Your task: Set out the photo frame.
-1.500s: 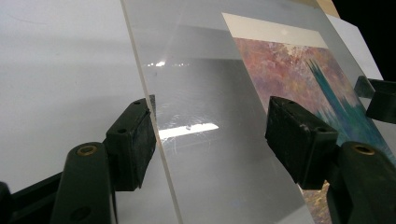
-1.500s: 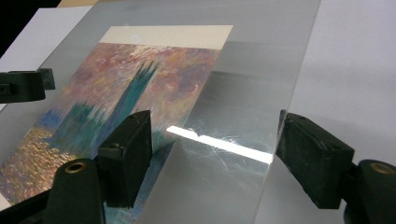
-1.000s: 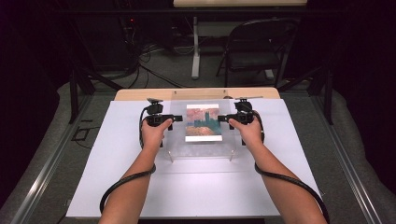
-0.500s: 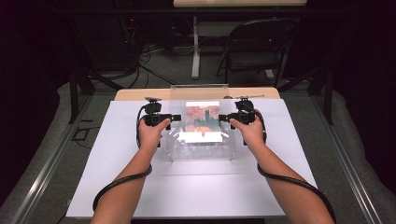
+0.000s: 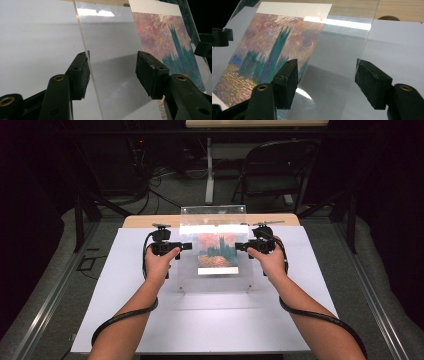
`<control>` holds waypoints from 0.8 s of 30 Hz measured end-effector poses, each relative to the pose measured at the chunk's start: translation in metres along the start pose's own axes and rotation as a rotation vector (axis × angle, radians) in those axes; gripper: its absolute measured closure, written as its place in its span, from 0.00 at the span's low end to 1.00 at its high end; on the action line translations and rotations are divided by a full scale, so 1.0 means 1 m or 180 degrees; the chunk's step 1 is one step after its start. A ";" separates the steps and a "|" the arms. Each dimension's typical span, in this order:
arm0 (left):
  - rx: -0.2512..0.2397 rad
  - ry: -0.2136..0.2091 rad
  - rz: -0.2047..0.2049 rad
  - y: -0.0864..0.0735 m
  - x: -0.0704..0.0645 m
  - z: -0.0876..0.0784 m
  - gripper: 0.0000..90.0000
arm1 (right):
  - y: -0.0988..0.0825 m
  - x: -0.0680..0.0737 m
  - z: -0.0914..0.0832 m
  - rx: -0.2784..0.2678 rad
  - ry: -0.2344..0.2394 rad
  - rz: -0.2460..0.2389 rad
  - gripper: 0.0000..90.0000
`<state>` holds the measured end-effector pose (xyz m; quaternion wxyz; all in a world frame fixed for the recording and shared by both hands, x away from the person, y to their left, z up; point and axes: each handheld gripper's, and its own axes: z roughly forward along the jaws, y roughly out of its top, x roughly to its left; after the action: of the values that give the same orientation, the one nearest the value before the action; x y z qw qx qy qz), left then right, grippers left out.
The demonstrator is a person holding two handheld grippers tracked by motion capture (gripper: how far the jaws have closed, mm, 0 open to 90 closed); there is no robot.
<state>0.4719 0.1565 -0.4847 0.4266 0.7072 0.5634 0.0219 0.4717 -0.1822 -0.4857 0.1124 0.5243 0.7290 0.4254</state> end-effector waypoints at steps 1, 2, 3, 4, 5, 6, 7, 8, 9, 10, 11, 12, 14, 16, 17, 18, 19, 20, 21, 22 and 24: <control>-0.0007 0.0001 0.0002 0.000 -0.001 -0.001 0.51 | 0.000 0.001 -0.001 -0.0015 -0.0004 -0.0016 0.40; -0.0010 -0.0007 0.0009 0.000 -0.001 -0.003 0.51 | 0.000 0.001 -0.003 -0.0014 -0.0007 -0.0019 0.40; -0.0011 -0.0004 0.0018 0.000 -0.002 -0.004 0.52 | 0.001 0.002 -0.004 -0.0011 -0.0006 -0.0022 0.41; -0.0012 -0.0009 0.0034 -0.001 -0.002 -0.006 0.52 | 0.001 0.002 -0.005 -0.0017 -0.0006 -0.0033 0.42; -0.0026 -0.0014 0.0036 -0.001 -0.003 -0.007 0.53 | 0.001 0.003 -0.007 -0.0025 -0.0009 -0.0033 0.44; -0.0031 -0.0021 0.0034 -0.001 -0.003 -0.008 0.53 | 0.001 0.003 -0.009 -0.0027 -0.0003 -0.0011 0.45; -0.0044 -0.0029 0.0025 -0.001 -0.003 -0.009 0.54 | 0.001 0.003 -0.011 -0.0029 -0.0001 -0.0009 0.46; -0.0051 -0.0039 0.0030 -0.002 -0.004 -0.011 0.55 | 0.001 0.003 -0.012 -0.0040 0.0002 -0.0001 0.47; -0.0056 -0.0046 0.0029 -0.002 -0.004 -0.012 0.55 | 0.001 0.003 -0.015 -0.0053 0.0013 0.0008 0.49; -0.0063 -0.0054 0.0042 -0.002 -0.004 -0.014 0.56 | 0.001 0.003 -0.016 -0.0060 0.0015 0.0020 0.50; -0.0075 -0.0063 0.0037 -0.003 -0.005 -0.015 0.57 | 0.001 0.003 -0.017 -0.0080 0.0021 0.0014 0.51; -0.0085 -0.0068 0.0043 -0.003 -0.005 -0.016 0.57 | 0.000 0.003 -0.019 -0.0106 0.0031 -0.0005 0.51; -0.0103 -0.0077 0.0053 -0.004 -0.006 -0.019 0.58 | 0.000 0.003 -0.021 -0.0118 0.0035 -0.0028 0.52; -0.0120 -0.0080 0.0065 -0.005 -0.008 -0.022 0.59 | 0.000 0.004 -0.025 -0.0117 0.0036 -0.0040 0.53; -0.0129 -0.0093 0.0073 -0.005 -0.008 -0.023 0.59 | 0.000 0.005 -0.027 -0.0128 0.0036 -0.0047 0.54; -0.0129 -0.0096 0.0082 -0.006 -0.008 -0.024 0.60 | -0.001 0.006 -0.028 -0.0129 0.0042 -0.0052 0.54; -0.0143 -0.0107 0.0082 -0.006 -0.009 -0.026 0.60 | -0.001 0.006 -0.030 -0.0139 0.0046 -0.0055 0.55; -0.0147 -0.0116 0.0095 -0.007 -0.009 -0.027 0.61 | -0.001 0.006 -0.031 -0.0150 0.0048 -0.0054 0.56; -0.0155 -0.0125 0.0101 -0.007 -0.010 -0.029 0.61 | -0.001 0.006 -0.033 -0.0157 0.0058 -0.0072 0.57; -0.0170 -0.0128 0.0103 -0.008 -0.011 -0.030 0.62 | -0.001 0.007 -0.035 -0.0163 0.0067 -0.0083 0.57; -0.0190 -0.0150 0.0132 -0.010 -0.011 -0.034 0.63 | -0.002 0.008 -0.039 -0.0166 0.0070 -0.0129 0.58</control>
<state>0.4430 0.1670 -0.4642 0.4601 0.7060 0.5375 0.0308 0.4433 -0.1949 -0.4608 0.1267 0.5016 0.7293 0.4477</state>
